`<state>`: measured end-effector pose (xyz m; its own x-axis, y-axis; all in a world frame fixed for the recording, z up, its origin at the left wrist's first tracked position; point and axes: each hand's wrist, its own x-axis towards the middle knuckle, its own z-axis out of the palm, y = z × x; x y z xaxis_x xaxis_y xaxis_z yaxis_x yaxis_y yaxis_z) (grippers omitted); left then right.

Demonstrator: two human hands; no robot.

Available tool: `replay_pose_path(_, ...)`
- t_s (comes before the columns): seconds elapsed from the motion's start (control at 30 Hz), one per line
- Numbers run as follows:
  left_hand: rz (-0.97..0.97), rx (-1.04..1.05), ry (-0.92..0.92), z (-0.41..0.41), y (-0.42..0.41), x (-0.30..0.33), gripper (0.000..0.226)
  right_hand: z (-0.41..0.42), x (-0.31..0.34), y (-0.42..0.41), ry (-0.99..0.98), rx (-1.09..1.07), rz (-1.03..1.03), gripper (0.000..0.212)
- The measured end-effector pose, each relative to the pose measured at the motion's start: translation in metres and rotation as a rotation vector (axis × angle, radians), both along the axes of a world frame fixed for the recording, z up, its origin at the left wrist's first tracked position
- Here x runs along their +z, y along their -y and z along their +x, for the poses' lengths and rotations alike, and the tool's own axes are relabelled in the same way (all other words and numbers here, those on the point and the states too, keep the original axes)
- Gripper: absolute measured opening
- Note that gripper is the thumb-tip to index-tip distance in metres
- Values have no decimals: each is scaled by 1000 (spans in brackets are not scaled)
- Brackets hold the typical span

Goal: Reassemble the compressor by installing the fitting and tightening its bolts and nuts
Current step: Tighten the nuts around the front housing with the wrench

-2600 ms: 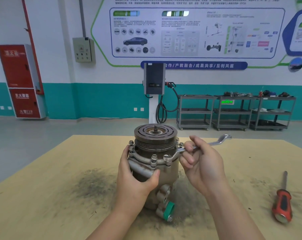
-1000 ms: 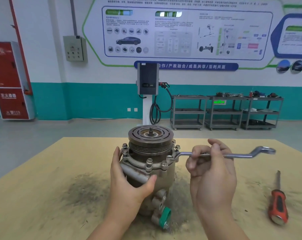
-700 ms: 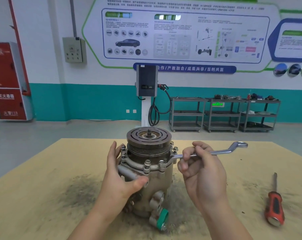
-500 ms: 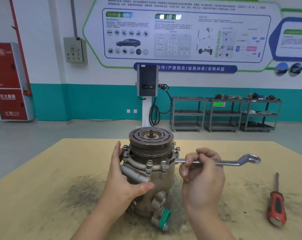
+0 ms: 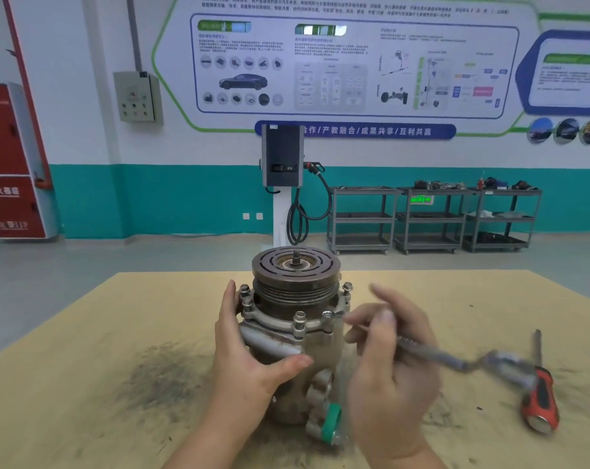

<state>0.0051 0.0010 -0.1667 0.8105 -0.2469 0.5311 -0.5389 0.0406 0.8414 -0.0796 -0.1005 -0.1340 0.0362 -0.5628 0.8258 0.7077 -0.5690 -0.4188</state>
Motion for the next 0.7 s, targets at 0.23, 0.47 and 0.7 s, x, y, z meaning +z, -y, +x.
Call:
replay_pose_path(0.23, -58, 327, 198, -47, 34, 3, 107, -10, 27, 40, 28, 412, 701, 23)
replay_pose_path(0.47, -69, 86, 28, -6, 5, 10, 111, -7, 26, 50, -86, 639, 753, 20)
replay_pose_path(0.7, -66, -226, -143, 7, 0, 6, 83, -7, 31, 56, -185, 795, 816, 18)
